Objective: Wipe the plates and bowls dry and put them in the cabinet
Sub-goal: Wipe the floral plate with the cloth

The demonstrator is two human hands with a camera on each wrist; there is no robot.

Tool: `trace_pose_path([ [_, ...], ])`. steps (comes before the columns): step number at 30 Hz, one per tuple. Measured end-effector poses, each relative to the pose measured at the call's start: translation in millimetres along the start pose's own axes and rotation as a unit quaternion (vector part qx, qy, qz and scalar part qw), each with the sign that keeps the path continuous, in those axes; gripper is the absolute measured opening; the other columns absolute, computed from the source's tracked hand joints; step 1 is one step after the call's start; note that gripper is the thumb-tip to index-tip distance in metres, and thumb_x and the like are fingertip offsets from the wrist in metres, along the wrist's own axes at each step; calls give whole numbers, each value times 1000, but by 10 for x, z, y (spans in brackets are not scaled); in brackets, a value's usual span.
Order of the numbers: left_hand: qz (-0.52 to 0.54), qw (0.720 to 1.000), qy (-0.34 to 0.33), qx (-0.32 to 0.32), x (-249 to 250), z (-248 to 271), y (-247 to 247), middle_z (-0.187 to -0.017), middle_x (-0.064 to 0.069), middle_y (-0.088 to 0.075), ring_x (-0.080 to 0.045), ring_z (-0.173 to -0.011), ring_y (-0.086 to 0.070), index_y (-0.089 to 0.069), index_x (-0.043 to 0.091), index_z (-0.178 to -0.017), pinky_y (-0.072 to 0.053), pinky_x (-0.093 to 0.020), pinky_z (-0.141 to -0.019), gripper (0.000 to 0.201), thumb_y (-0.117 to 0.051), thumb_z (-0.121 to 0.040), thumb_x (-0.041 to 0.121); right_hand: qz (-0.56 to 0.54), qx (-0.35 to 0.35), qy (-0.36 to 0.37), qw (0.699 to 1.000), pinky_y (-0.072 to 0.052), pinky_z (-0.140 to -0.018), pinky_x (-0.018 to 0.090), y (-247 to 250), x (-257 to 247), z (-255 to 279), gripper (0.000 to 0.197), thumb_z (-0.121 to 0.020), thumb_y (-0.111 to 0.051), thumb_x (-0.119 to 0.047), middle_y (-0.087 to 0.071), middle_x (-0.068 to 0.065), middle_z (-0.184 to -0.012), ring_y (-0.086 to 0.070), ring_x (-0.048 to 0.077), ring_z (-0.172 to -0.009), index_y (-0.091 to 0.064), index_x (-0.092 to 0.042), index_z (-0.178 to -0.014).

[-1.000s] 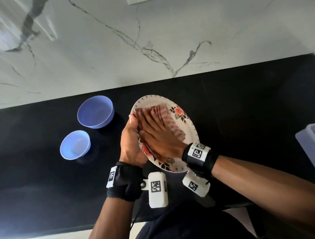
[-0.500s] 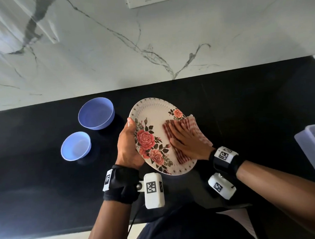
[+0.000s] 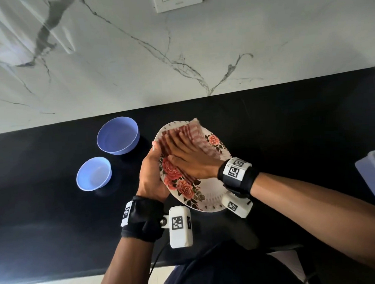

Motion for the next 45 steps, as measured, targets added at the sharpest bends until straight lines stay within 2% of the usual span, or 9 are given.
trace_pose_path([
  [5, 41, 999, 19, -2, -23, 36, 0, -137, -25, -65, -38, -123, -68, -57, 2, -143, -58, -49, -101, 77, -27, -107, 63, -21, 6, 75, 997, 7, -126, 49, -175, -85, 286, 58, -110, -18, -40, 10, 3, -169, 20, 16, -154, 0, -19, -161],
  [9, 77, 997, 29, 1, -38, 45, -2, -137, -26, -65, -41, -122, -68, -53, 2, -145, -60, -53, -94, 75, -31, -106, 62, 61, 22, 172, 983, 18, -123, 34, -228, -101, 619, 58, -111, -33, -26, 3, 8, -168, 21, 14, -154, -7, -11, -161],
  [17, 69, 996, 54, 1, -22, -57, 145, -148, -25, -57, -48, -137, -54, -47, 12, -154, -38, -64, -115, 76, -39, -102, 66, 35, -141, 113, 983, 12, -126, 44, -407, 378, 1235, 55, -112, -17, -41, 17, -5, -169, 25, 13, -153, 6, -33, -160],
  [22, 39, 999, 24, -15, -26, -71, 145, -145, -23, -60, -45, -133, -58, -49, 13, -152, -49, -61, -105, 68, -32, -106, 61, 181, -40, 87, 979, 4, -126, 52, -536, 943, 1243, 54, -113, -15, -36, -7, 19, -168, 14, 34, -155, -11, -11, -161],
  [26, 7, 1000, 13, -19, -23, -109, 156, -150, -24, -55, -46, -137, -54, -45, 15, -155, -48, -64, -108, 68, -40, -103, 58, 204, 29, 82, 975, -25, -119, 63, -417, 1039, 903, 44, -112, -14, -22, -35, 33, -153, -25, 55, -145, -33, 3, -142],
  [32, 8, 998, 39, -45, 46, -186, 157, -154, -26, -49, -49, -142, -46, -40, 12, -157, -36, -71, -114, 63, -46, -105, 48, 216, -3, 49, 975, -24, -113, 73, -40, 905, 269, 84, -83, -80, -24, -23, 35, -158, -13, 58, -147, -26, -2, -142],
  [36, 18, 997, 56, -58, 75, -218, 119, -161, -27, -39, -49, -147, -40, -35, 10, -159, -32, -69, -118, 65, -50, -107, 45, 198, 45, 60, 977, -16, -121, 66, 87, 617, -38, 66, -101, -49, -28, -14, 32, -162, -3, 53, -151, -24, 5, -152],
  [40, 16, 998, 29, -52, 107, -181, 96, -160, -25, -41, -40, -143, -49, -39, 9, -159, -44, -54, -115, 70, -54, -101, 46, 89, 109, 50, 989, 12, -126, 41, -19, 147, -57, 60, -111, -20, -36, 9, 13, -167, 21, 21, -154, 2, -10, -160],
  [45, 39, 997, 48, -37, 85, -56, 58, -154, -24, -51, -39, -143, -49, -45, 3, -154, -47, -51, -113, 75, -42, -101, 56, 71, 38, 70, 994, -8, -126, 54, -274, 16, 205, 62, -109, -11, -45, 5, 11, -170, 14, 25, -156, 1, -13, -161],
])
Point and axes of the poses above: each hand's wrist, its own z-axis away from the middle knuckle, its own y-axis out of the back of the hand, x = y × z, the point moved 1 cm from there along -z, towards the middle knuckle
